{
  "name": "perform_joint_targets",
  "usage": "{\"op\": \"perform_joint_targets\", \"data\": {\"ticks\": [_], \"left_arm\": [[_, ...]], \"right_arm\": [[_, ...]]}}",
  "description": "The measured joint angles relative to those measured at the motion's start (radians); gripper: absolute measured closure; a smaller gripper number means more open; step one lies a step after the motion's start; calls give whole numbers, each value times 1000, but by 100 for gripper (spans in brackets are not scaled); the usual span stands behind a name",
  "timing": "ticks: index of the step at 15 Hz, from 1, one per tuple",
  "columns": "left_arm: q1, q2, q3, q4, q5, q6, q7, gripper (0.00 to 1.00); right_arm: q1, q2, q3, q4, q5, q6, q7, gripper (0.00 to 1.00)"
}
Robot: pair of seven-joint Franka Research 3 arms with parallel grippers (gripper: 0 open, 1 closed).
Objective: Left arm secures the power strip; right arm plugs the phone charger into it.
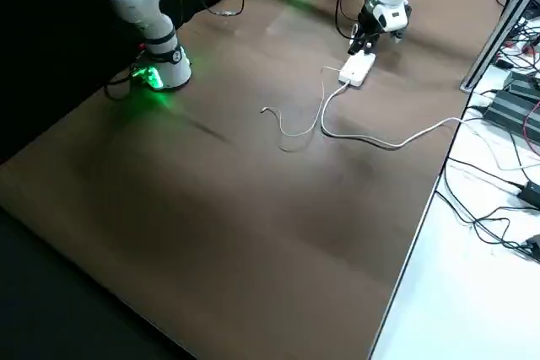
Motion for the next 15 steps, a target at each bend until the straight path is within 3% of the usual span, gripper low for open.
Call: {"op": "perform_joint_targets", "data": {"ticks": [6, 15], "left_arm": [[0, 0, 0, 0, 0, 0, 0, 99], [0, 0, 0, 0, 0, 0, 0, 99]], "right_arm": [[79, 27, 2, -63, 49, 97, 127, 52], [169, 107, 4, -72, 82, 111, 150, 52]]}}
